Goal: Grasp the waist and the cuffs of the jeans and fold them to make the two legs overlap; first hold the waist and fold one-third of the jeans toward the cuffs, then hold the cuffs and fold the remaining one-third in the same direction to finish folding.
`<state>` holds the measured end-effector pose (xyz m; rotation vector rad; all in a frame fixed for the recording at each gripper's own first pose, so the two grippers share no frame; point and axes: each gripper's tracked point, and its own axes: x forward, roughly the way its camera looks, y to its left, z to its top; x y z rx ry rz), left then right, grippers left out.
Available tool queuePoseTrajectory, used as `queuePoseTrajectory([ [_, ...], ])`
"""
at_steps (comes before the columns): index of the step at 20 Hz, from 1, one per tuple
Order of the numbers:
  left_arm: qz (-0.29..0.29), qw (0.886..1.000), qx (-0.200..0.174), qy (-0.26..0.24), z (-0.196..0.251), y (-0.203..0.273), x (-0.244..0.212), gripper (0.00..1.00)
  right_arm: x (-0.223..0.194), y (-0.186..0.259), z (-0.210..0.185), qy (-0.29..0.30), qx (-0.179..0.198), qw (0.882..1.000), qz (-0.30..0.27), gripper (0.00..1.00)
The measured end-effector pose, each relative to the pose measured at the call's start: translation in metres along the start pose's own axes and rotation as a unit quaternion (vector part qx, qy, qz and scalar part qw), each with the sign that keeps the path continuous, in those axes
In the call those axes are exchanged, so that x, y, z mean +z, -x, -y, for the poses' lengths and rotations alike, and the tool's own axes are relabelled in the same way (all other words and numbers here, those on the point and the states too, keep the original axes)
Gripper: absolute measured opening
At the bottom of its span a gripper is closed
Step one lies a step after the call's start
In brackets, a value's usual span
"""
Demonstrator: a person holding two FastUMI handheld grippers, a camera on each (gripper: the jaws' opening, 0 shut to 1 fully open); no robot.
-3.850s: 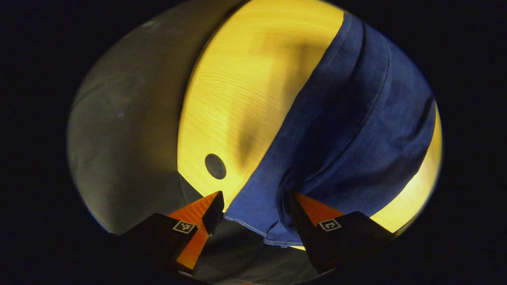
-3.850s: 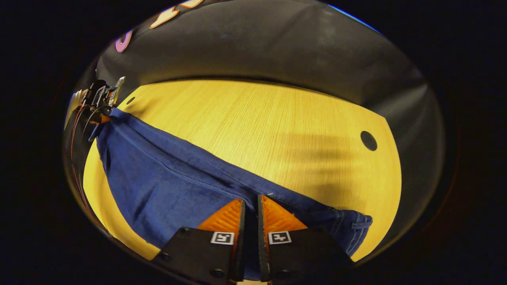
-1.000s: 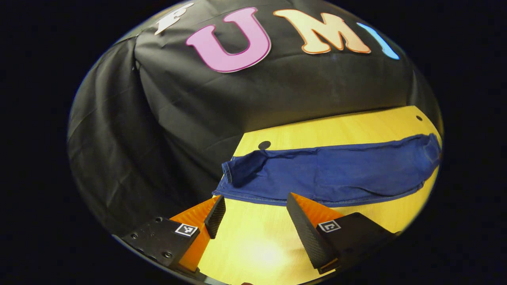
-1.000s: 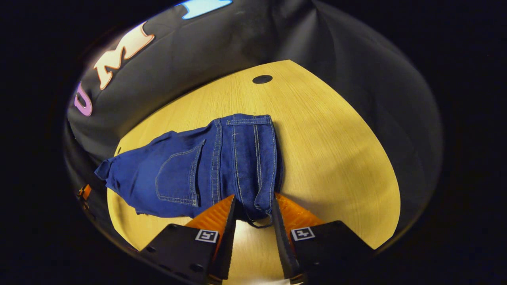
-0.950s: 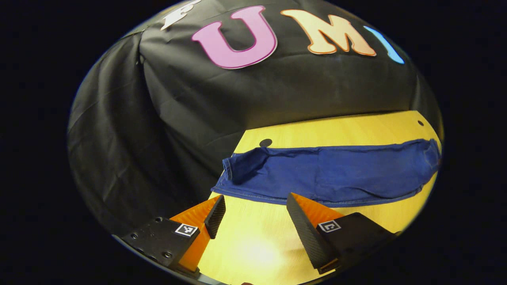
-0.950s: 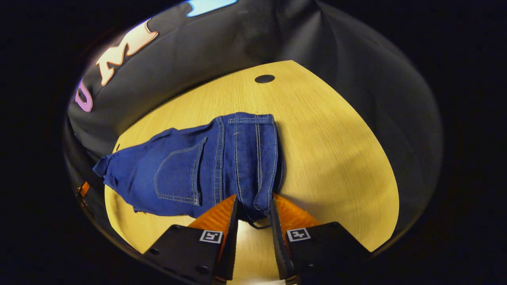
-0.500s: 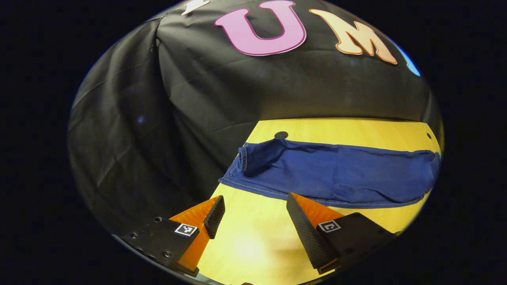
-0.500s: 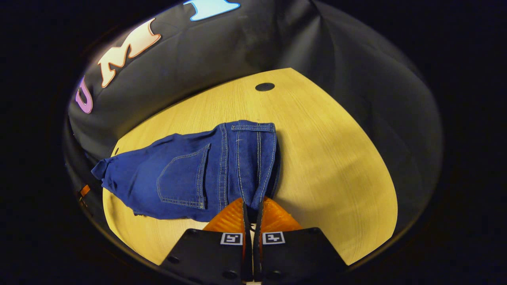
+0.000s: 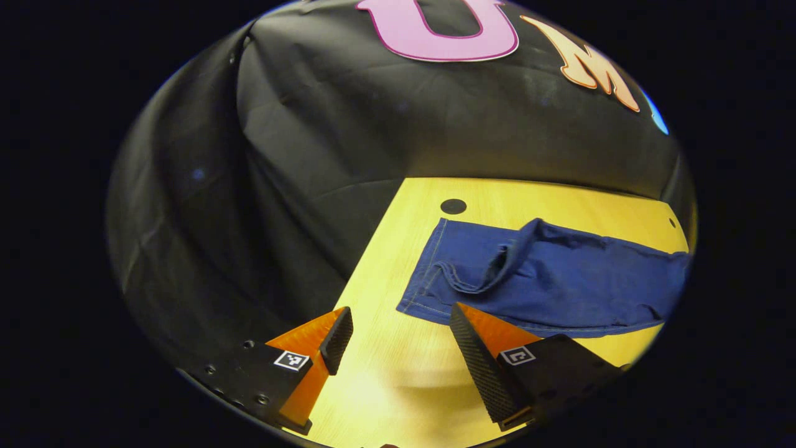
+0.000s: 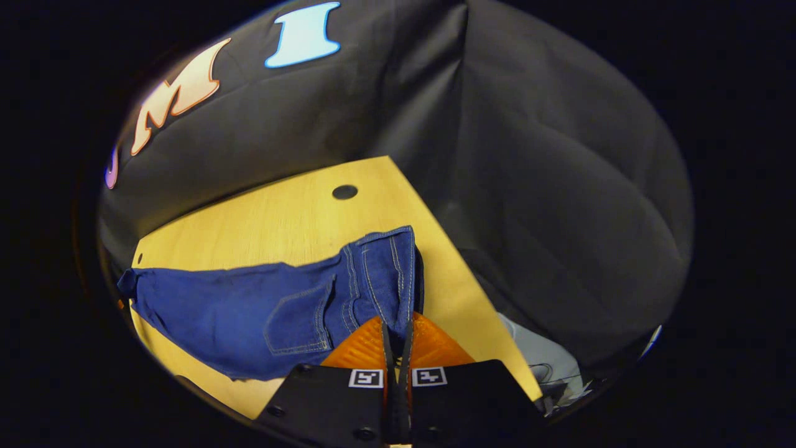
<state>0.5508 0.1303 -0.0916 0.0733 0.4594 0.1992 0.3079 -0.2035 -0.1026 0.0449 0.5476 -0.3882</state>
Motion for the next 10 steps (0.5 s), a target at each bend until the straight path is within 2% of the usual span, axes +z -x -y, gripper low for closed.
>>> queuePoseTrajectory([
  [3,-0.014,0.999,-0.04,-0.019,0.007,-0.031,-0.003,0.95,0.025,0.049,-0.027,0.006,-0.005,0.999,0.041,0.03],
  [5,-0.021,0.997,-0.063,-0.034,0.013,-0.057,-0.001,0.95,0.027,0.089,-0.05,0.019,0.01,0.998,0.066,0.03],
  [9,-0.038,0.991,-0.112,-0.06,0.023,-0.088,-0.002,0.95,0.03,0.16,-0.098,0.054,0.07,0.992,0.093,0.02],
  [10,-0.041,0.989,-0.121,-0.068,0.025,-0.093,-0.002,0.95,0.022,0.179,-0.099,0.059,0.091,0.989,0.097,0.02],
])
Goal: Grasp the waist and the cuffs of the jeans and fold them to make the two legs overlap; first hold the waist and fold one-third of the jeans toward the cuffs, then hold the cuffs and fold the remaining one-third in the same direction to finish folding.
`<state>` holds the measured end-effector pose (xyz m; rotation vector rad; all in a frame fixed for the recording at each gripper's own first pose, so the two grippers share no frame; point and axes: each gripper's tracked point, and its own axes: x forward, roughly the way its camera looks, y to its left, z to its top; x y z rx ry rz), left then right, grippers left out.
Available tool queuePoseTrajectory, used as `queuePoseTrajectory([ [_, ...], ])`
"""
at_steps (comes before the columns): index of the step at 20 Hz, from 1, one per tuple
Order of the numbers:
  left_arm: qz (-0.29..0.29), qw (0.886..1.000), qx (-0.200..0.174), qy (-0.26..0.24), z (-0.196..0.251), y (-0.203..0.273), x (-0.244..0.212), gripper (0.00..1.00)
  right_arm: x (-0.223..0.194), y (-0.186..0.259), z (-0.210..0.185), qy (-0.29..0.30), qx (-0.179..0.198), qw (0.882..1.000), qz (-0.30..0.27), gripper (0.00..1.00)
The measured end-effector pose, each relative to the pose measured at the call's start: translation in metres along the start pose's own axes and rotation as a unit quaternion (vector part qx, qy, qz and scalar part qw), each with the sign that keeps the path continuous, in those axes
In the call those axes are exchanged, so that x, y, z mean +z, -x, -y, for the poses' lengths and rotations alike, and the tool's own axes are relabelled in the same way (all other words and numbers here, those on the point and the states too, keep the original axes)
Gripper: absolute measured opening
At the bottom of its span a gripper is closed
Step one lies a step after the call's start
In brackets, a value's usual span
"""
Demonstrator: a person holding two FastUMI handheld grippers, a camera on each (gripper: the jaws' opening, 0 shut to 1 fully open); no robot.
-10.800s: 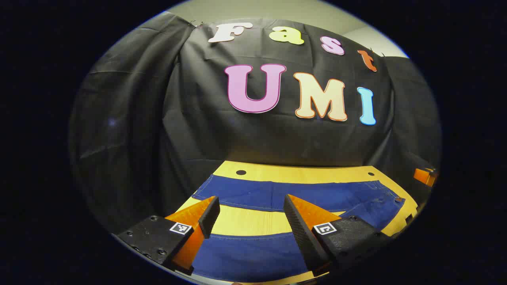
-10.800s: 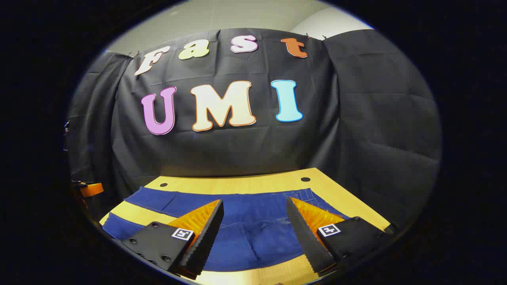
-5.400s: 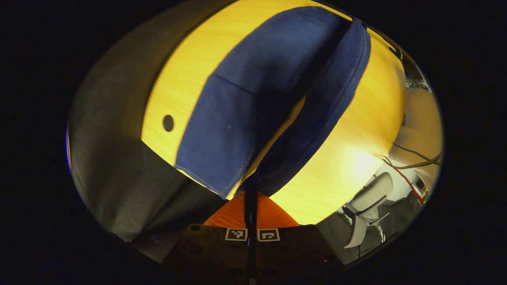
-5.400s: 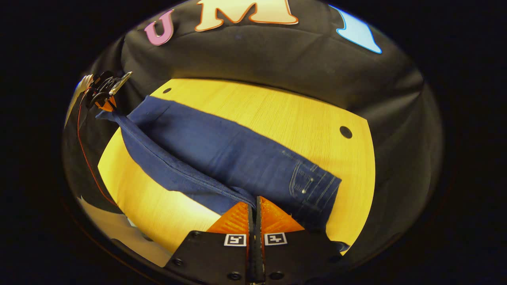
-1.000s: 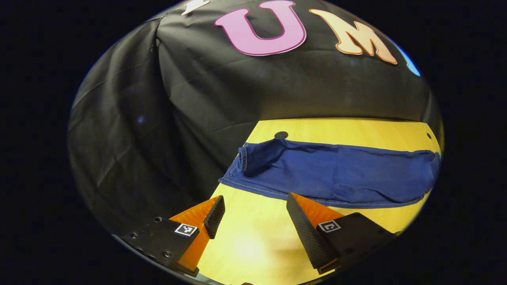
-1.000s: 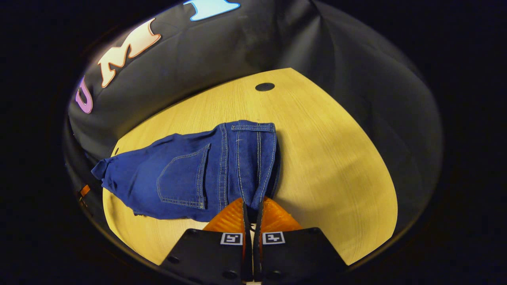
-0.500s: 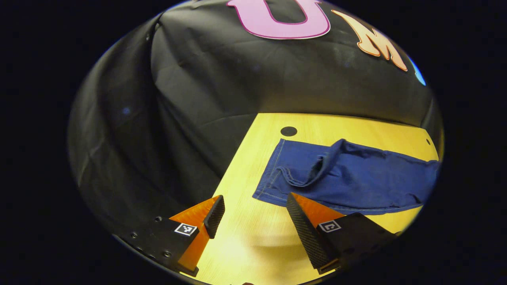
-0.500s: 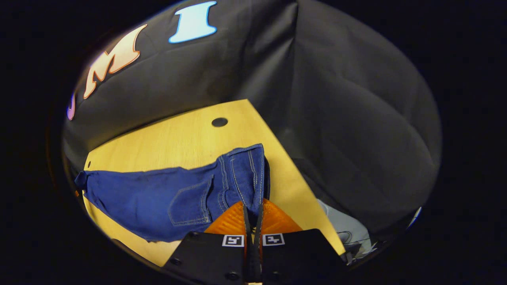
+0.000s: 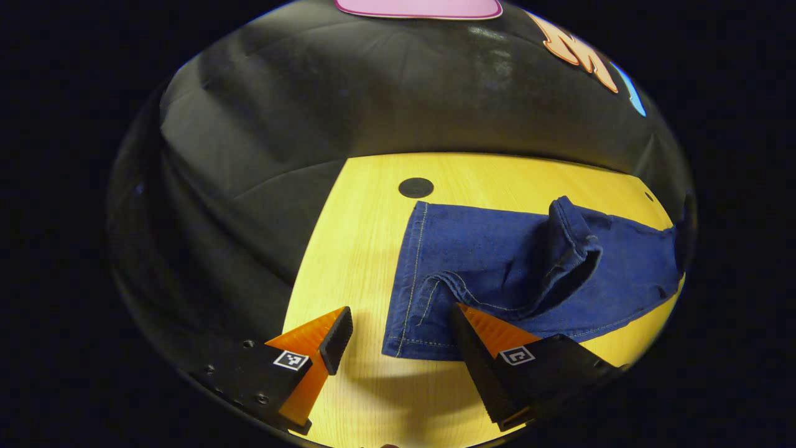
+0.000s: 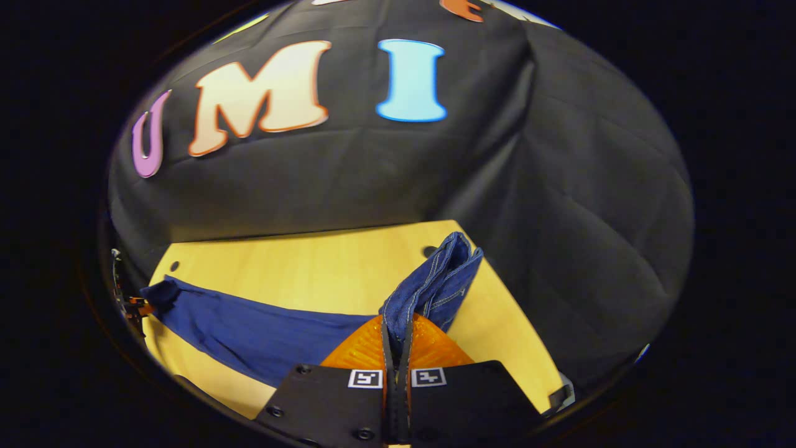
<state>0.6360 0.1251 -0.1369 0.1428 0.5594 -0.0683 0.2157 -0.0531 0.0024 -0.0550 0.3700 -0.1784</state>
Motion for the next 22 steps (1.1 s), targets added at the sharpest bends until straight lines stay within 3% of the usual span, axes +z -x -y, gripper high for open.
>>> queuePoseTrajectory([
  [5,-0.014,0.999,-0.033,-0.017,0.003,-0.014,-0.003,0.91,-0.024,0.055,-0.01,0.005,0.117,0.993,-0.02,0.02],
  [9,-0.005,0.998,-0.051,0.022,0.005,-0.016,-0.004,0.89,-0.031,0.098,0.001,-0.003,0.226,0.971,-0.08,0.02],
  [10,-0.009,0.999,-0.05,0.019,0.005,-0.015,-0.005,0.89,-0.038,0.092,-0.001,0.002,0.244,0.965,-0.1,0.02],
  [13,-0.012,0.998,-0.053,0.01,0.008,-0.013,-0.002,0.87,-0.043,0.091,0.024,0.025,0.249,0.956,-0.153,0.02],
  [17,-0.01,0.998,-0.053,0.019,0.012,-0.015,-0.001,0.79,-0.025,0.076,0.057,0.02,0.232,0.958,-0.17,0.03],
  [20,-0.013,0.998,-0.06,0.018,0.018,-0.013,0.0,0.66,-0.025,0.049,0.082,-0.003,0.225,0.957,-0.183,0.02],
  [21,-0.015,0.998,-0.063,0.018,0.021,-0.011,-0.001,0.56,-0.026,0.042,0.091,-0.008,0.23,0.956,-0.183,0.03],
  [22,-0.014,0.997,-0.072,0.02,0.026,-0.011,0.0,0.45,-0.03,0.045,0.09,-0.023,0.249,0.951,-0.184,0.11],
])
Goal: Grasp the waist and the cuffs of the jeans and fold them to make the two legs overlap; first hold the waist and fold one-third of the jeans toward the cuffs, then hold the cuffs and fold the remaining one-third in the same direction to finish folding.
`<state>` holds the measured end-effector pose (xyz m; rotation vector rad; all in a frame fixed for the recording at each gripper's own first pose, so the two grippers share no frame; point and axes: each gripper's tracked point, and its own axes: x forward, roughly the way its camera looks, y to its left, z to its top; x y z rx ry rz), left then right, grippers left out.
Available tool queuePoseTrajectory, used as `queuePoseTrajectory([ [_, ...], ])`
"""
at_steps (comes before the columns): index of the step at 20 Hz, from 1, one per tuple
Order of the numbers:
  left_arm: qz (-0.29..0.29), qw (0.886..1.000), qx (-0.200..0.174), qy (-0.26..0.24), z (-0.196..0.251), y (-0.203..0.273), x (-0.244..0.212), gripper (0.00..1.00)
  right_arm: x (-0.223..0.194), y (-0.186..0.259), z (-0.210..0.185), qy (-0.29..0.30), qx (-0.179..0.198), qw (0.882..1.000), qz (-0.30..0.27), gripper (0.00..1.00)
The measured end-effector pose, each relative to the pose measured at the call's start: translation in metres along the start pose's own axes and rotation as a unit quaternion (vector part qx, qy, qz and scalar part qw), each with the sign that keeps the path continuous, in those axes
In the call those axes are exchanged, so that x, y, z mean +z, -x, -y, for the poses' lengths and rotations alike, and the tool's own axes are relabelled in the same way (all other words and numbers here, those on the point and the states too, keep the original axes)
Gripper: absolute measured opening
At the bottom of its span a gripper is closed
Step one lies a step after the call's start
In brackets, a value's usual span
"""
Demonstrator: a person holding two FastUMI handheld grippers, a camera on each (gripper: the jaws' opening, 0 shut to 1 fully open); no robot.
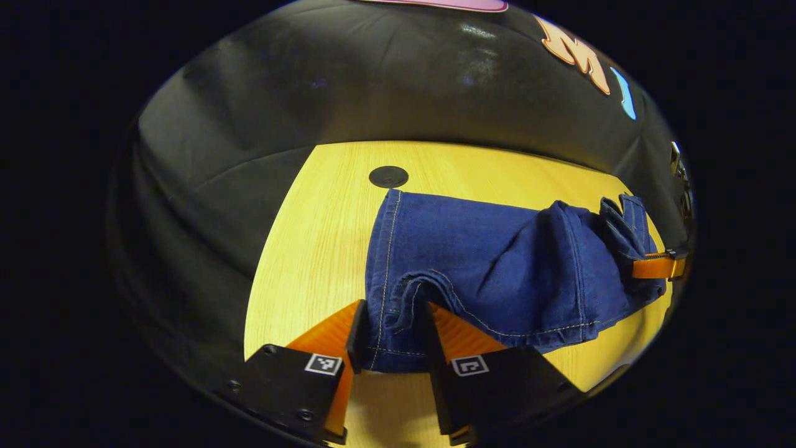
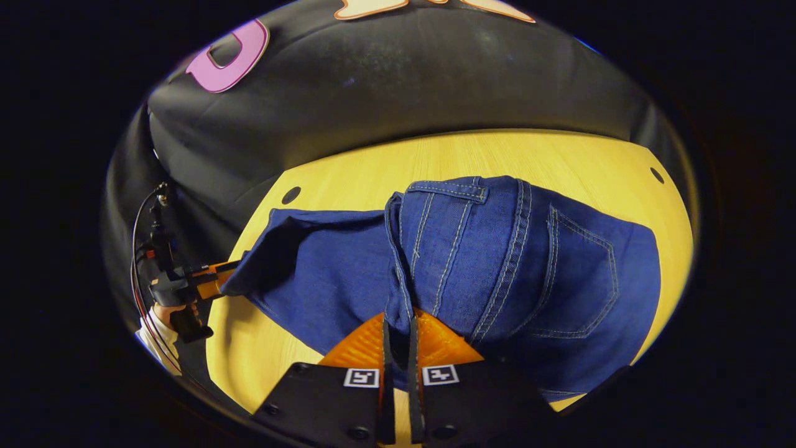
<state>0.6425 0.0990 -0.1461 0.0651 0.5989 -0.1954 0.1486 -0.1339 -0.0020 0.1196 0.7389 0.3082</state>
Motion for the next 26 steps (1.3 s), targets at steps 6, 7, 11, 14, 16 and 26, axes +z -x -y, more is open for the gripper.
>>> queuePoseTrajectory([
  [6,-0.019,1.0,-0.005,0.006,0.011,-0.001,0.0,0.0,-0.038,0.026,0.032,-0.047,0.069,0.996,0.009,0.85],
  [7,-0.023,1.0,-0.006,0.009,0.012,-0.002,0.001,0.0,-0.043,0.037,0.039,-0.036,0.064,0.997,0.016,0.99],
  [11,-0.053,0.994,-0.051,0.086,0.033,0.011,0.009,0.0,-0.054,0.126,0.069,-0.037,0.047,0.997,0.049,0.98],
  [14,-0.046,0.992,-0.058,0.101,0.043,0.033,0.027,0.0,-0.061,0.191,0.124,-0.068,0.031,0.995,0.072,0.98],
  [16,-0.046,0.993,-0.063,0.092,0.065,0.048,0.041,0.0,-0.07,0.237,0.171,-0.088,0.011,0.992,0.086,0.98],
  [26,-0.011,0.992,-0.11,0.06,0.254,0.112,0.148,0.0,-0.124,0.45,0.423,-0.176,-0.031,0.977,0.118,0.98],
])
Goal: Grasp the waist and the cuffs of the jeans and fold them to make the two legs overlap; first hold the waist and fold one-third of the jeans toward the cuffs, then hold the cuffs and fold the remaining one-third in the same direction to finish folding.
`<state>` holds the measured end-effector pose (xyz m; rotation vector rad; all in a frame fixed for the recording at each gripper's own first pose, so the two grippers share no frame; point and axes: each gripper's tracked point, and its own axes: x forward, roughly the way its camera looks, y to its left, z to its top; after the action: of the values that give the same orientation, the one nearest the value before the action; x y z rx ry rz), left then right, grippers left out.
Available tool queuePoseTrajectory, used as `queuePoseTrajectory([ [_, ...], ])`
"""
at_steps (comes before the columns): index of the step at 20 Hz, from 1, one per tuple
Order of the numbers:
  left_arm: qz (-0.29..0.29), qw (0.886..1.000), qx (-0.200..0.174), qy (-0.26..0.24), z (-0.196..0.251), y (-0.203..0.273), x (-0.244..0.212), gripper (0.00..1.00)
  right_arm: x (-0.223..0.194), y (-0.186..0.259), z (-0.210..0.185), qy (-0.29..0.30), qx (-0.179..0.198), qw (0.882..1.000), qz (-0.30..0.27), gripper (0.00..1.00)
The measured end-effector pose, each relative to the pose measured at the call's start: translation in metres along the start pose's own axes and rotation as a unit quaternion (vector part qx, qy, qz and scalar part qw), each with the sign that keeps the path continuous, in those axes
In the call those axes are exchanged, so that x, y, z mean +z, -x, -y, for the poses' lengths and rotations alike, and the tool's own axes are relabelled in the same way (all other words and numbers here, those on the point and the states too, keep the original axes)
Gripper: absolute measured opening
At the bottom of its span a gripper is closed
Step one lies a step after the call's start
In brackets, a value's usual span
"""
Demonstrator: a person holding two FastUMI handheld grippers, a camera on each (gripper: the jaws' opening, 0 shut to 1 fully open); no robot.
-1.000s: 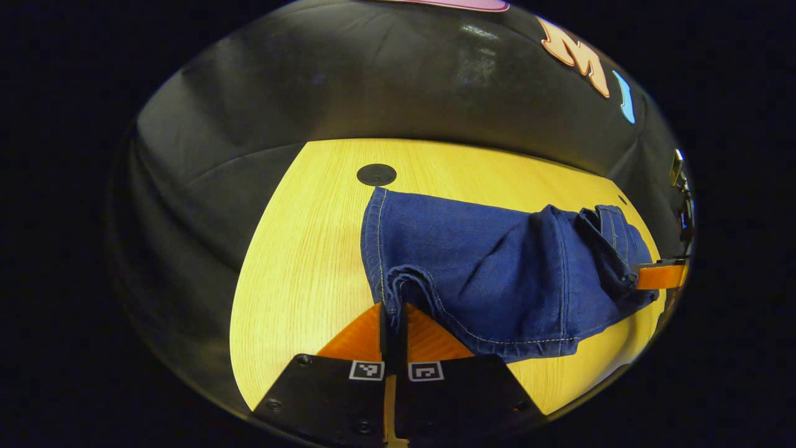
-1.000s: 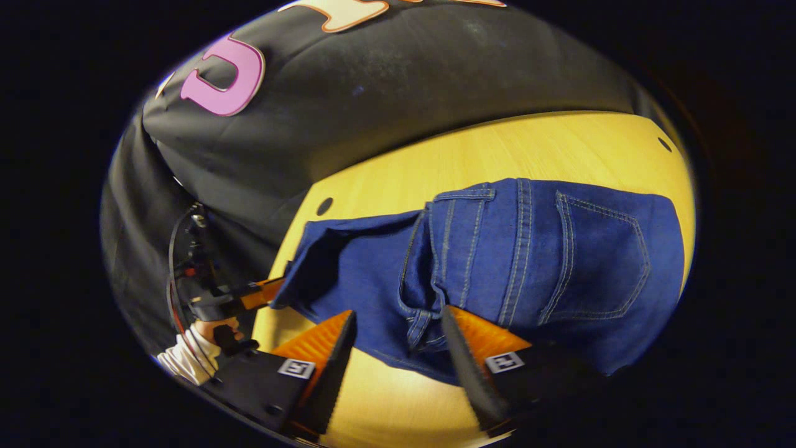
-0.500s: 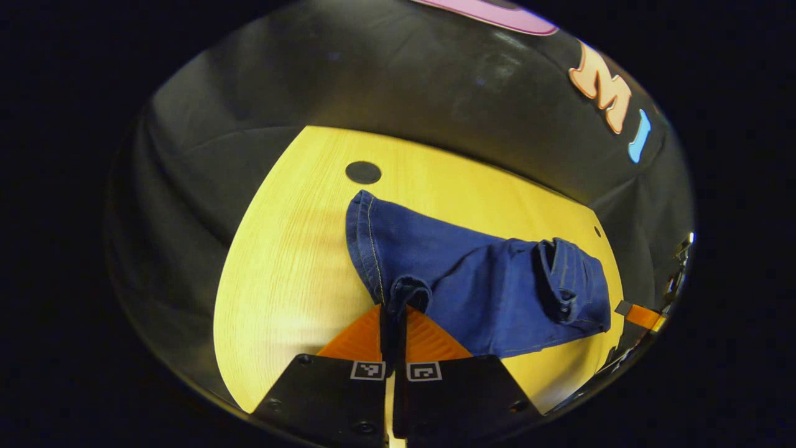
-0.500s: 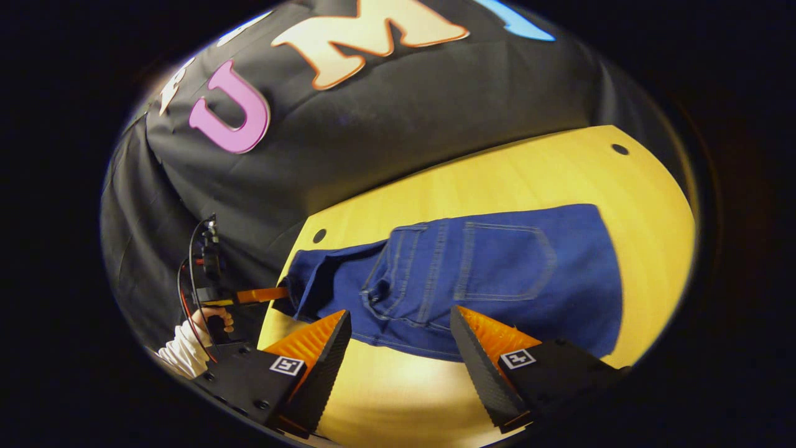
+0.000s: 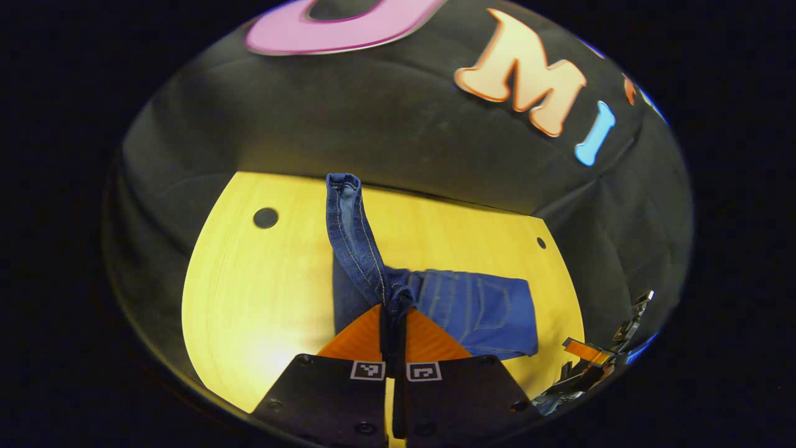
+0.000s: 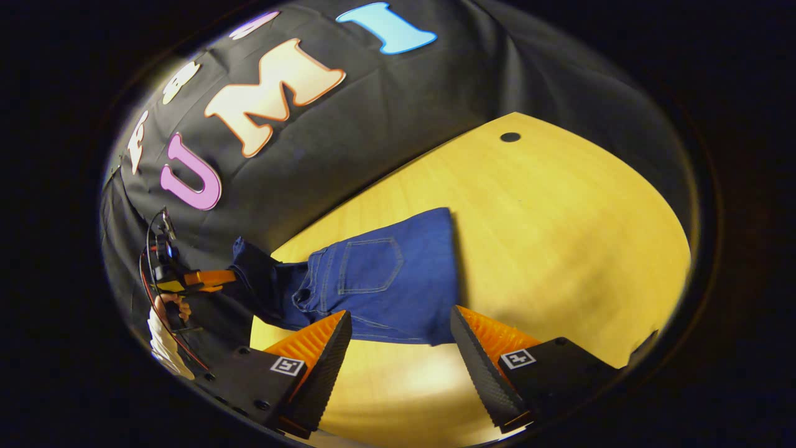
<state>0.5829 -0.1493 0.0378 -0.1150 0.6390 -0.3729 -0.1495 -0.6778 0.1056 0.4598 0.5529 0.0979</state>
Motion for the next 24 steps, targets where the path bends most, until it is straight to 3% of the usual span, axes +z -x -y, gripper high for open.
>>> queuePoseTrajectory([
  [2,0.005,1.0,-0.016,-0.015,0.054,-0.002,0.018,0.0,0.004,0.002,0.015,0.005,-0.008,1.0,0.005,0.92],
  [4,0.013,0.999,-0.034,-0.036,0.107,-0.006,0.032,0.0,0.008,0.009,0.035,0.013,-0.015,1.0,0.005,0.98],
  [6,0.017,0.996,-0.051,-0.064,0.155,-0.013,0.038,0.0,0.01,0.014,0.049,0.024,-0.016,1.0,0.005,0.98],
  [10,-0.017,0.99,-0.044,-0.134,0.222,-0.046,0.003,0.0,0.001,0.019,0.062,0.056,-0.015,0.998,-0.011,0.98],
  [11,-0.03,0.987,-0.036,-0.151,0.231,-0.055,-0.014,0.0,-0.002,0.018,0.062,0.063,-0.014,0.998,-0.016,0.93],
  [15,-0.074,0.972,0.004,-0.223,0.24,-0.099,-0.1,0.0,-0.022,0.018,0.067,0.082,-0.011,0.996,-0.036,0.98],
  [16,-0.084,0.966,0.019,-0.243,0.237,-0.106,-0.119,0.0,-0.027,0.018,0.069,0.086,-0.013,0.995,-0.041,0.93],
  [18,-0.095,0.952,0.051,-0.286,0.228,-0.121,-0.155,0.0,-0.035,0.018,0.07,0.09,-0.013,0.995,-0.047,0.98],
  [21,-0.098,0.933,0.089,-0.335,0.215,-0.141,-0.189,0.0,-0.046,0.016,0.074,0.084,-0.015,0.995,-0.057,0.98],
  [24,-0.091,0.932,0.1,-0.335,0.209,-0.154,-0.207,0.06,-0.05,0.02,0.077,0.094,-0.025,0.993,-0.061,0.98],
])
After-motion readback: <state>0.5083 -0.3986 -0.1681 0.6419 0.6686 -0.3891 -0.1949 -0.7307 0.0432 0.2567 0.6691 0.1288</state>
